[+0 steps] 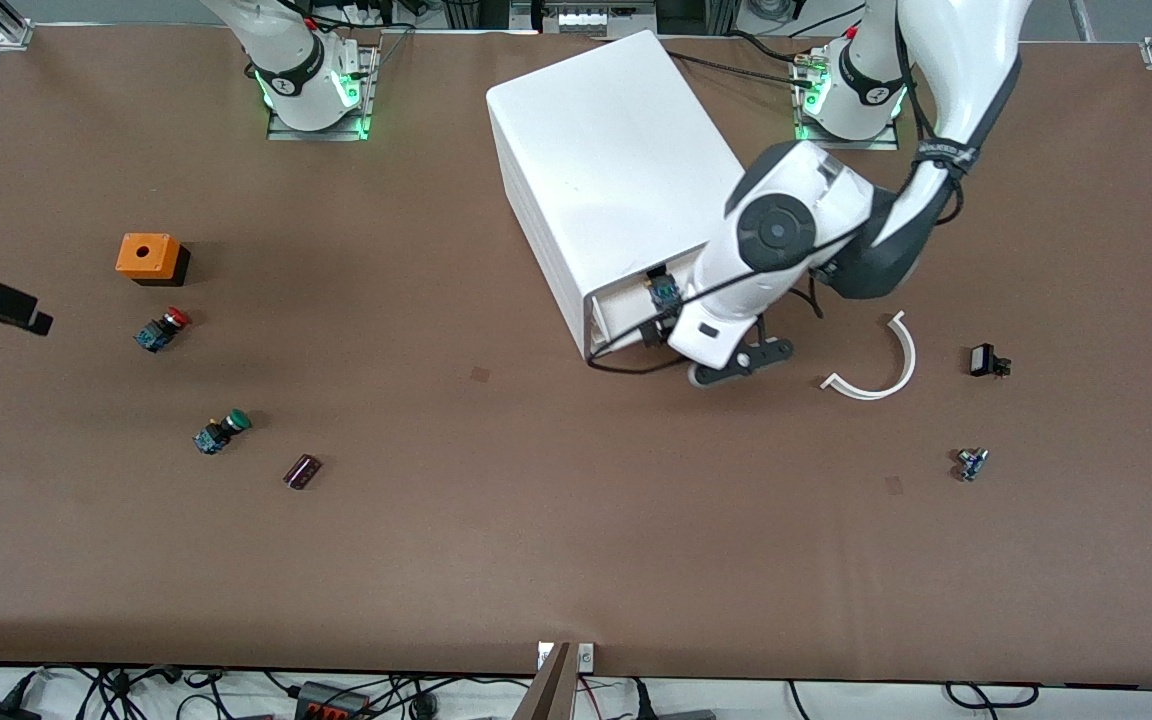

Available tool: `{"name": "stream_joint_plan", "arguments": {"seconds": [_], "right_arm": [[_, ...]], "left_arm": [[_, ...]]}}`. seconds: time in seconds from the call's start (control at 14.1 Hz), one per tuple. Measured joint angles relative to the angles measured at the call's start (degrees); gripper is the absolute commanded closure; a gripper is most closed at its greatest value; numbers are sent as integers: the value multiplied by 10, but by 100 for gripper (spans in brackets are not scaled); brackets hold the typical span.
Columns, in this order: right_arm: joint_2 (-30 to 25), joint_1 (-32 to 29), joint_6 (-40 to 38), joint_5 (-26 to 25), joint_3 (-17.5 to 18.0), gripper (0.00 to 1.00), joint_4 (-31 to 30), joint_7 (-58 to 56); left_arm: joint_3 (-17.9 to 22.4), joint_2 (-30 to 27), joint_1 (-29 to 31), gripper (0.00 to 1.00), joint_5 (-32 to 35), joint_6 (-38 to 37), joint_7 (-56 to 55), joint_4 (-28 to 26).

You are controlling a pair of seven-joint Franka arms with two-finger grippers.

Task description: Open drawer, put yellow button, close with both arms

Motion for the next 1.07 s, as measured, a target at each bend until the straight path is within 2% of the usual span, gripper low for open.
{"name": "stream_joint_plan", "arguments": {"seconds": [0.14,0.5,0.64,0.78,1.07], "right_arm": [[-20,3,2,-21,13,0,-19,-2],[-22,27,10,-33,-4,0,-32,-7],[-23,27,9,-33,-8,0,-33,-13],[-32,28,8,-33,-8,0,-46,-14],[-95,29,51,-33,-8,0,-145,-15]], "left_arm": [[-19,-6,0,0,0,0,-2,-20],[-58,-17,32,0,0,-12,-2,-38],[-76,-24,70,0,4,-30,10,-38],[-78,-39,114,0,9,-45,65,-25],[-77,-57,232,0,13,-109,239,31]]}}
